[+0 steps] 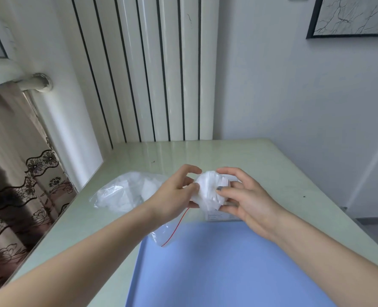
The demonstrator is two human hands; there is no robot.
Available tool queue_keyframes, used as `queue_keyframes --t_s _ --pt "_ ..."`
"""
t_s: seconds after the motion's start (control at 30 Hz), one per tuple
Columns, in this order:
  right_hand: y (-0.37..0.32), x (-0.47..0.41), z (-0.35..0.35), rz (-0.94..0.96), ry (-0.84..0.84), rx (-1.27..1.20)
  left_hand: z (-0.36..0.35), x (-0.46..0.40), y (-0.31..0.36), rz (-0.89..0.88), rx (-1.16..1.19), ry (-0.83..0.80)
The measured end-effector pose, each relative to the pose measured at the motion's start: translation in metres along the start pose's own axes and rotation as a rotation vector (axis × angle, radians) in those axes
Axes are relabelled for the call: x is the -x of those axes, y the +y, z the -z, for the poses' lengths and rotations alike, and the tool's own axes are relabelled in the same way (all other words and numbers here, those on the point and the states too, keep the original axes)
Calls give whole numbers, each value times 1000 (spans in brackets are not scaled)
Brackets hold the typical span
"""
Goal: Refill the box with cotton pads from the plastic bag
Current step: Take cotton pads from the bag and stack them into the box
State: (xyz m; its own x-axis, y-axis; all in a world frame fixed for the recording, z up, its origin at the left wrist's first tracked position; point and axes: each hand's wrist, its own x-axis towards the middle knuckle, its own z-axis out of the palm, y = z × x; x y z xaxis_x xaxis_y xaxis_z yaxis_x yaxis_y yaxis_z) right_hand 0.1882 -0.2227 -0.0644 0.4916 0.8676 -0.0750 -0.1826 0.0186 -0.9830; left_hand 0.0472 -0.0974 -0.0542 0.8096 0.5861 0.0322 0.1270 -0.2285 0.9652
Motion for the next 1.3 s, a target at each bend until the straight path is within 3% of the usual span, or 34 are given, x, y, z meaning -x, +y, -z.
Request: queue_keyframes --t_s 0.27,0.4,0.53,0.8,1.0,1.1,1.3 --pt "-7 4 -5 173 85 299 0 -5 2 -47 -116 33" --pt "-5 1 -5 137 112 343 -2 -6 3 -12 -59 55" --pt "-5 -5 -2 44 137 197 -1 -6 7 18 67 36" --pt "-7 -6 -2 -46 65 -87 -5 -9 2 -79 -92 56" --pt "-7 -6 -2 -42 106 45 -5 -12 -4 -112 -104 82" --pt "-9 -7 -2 43 174 157 -3 -14 -4 -117 -127 100" --pt "-12 -10 -10 180 135 338 -9 -15 2 -96 -106 43"
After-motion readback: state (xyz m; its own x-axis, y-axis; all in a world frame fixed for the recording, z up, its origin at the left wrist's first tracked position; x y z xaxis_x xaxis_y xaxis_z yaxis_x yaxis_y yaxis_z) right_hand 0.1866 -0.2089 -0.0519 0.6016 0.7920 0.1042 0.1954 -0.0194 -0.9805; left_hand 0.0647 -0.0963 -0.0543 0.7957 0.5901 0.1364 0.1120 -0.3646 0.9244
